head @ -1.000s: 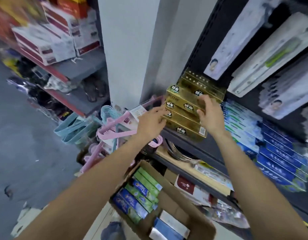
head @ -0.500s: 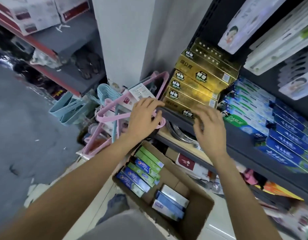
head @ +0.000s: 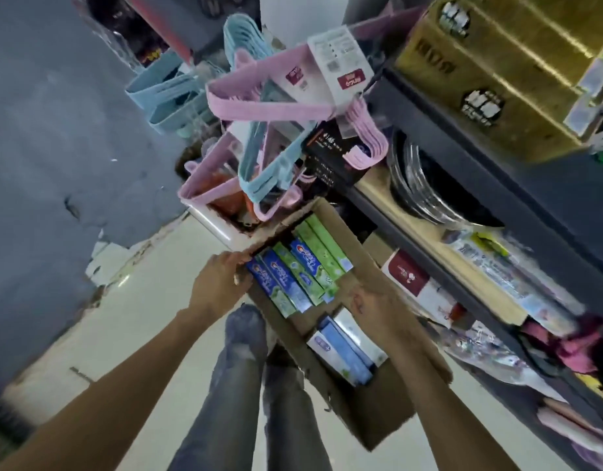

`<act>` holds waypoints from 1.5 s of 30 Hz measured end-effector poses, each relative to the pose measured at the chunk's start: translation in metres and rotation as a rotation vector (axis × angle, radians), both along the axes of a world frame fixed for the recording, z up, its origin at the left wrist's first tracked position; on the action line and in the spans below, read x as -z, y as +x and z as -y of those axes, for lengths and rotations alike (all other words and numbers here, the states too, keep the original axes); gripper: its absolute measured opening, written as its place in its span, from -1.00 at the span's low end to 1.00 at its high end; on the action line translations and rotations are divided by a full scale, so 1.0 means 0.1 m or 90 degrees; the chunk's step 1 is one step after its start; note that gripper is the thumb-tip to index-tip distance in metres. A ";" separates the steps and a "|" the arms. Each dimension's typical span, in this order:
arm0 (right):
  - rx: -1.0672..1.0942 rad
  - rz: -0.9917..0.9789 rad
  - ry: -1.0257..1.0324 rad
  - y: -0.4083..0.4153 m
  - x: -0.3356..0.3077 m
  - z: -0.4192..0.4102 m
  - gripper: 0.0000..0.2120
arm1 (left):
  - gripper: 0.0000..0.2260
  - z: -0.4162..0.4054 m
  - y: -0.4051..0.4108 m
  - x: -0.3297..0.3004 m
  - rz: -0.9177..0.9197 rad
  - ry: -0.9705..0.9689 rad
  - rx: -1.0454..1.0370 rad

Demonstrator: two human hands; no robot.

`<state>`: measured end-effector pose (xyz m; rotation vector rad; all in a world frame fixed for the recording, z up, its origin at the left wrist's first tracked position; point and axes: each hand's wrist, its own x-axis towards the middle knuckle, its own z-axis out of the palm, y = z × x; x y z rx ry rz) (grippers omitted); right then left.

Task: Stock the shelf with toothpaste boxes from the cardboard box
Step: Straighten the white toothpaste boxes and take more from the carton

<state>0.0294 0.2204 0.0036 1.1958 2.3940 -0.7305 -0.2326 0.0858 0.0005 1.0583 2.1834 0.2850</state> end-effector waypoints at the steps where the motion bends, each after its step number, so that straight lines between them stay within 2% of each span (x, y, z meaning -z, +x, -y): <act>1: 0.006 0.018 -0.022 0.04 0.23 0.05 -0.90 | -0.68 0.07 0.08 0.14 -0.028 0.000 0.024; 4: 0.082 0.081 -0.126 0.23 0.87 0.29 -0.66 | -0.67 0.17 0.29 0.49 -0.083 0.003 0.103; 8: 0.152 0.161 -0.131 0.50 1.60 0.66 -0.62 | -0.70 0.16 0.63 0.87 -0.138 0.081 0.263; 10: 0.149 0.220 -0.110 0.63 1.90 0.83 -0.57 | -0.73 0.18 0.82 1.08 -0.132 0.092 0.347; 13: 0.127 0.292 -0.113 0.85 2.30 1.11 -0.46 | -0.71 0.22 1.10 1.35 -0.097 0.040 0.422; 17: 0.145 0.310 -0.154 1.13 2.73 1.33 -0.40 | -0.71 0.16 1.38 1.59 -0.043 -0.009 0.481; 20: 0.075 0.250 -0.130 1.22 2.82 1.39 -0.49 | -0.74 0.03 1.49 1.72 -0.018 0.008 0.492; 24: 0.132 0.180 -0.011 1.31 2.84 1.34 -0.51 | -0.68 -0.16 1.66 1.99 -0.042 -0.018 0.557; 26: 0.171 0.163 0.051 1.36 2.93 1.26 -0.46 | -0.62 -0.26 1.77 2.16 -0.088 -0.047 0.626; 30: 0.227 0.133 0.091 1.37 3.07 1.04 -0.50 | -0.54 -0.37 1.91 2.49 -0.178 -0.061 0.770; 32: 0.248 0.132 0.082 1.38 3.11 0.93 -0.48 | -0.48 -0.39 2.02 2.60 -0.207 -0.076 0.893; 35: 0.264 0.116 0.095 1.43 3.18 0.82 -0.39 | -0.50 -0.36 2.26 2.75 -0.207 -0.048 1.066; 38: 0.298 0.062 0.132 1.49 3.21 0.71 -0.35 | -0.48 -0.27 2.55 2.86 -0.185 -0.062 1.110; 41: 0.275 0.108 0.105 1.59 3.22 0.63 -0.31 | -0.34 -0.13 2.78 3.01 -0.251 -0.114 1.173; 42: 0.277 0.126 0.075 1.62 3.22 0.63 -0.26 | -0.36 -0.10 2.83 3.04 -0.275 -0.111 1.191; 45: 0.317 0.132 0.030 1.67 3.21 0.64 -0.16 | -0.58 -0.05 2.83 3.10 -0.308 -0.107 1.216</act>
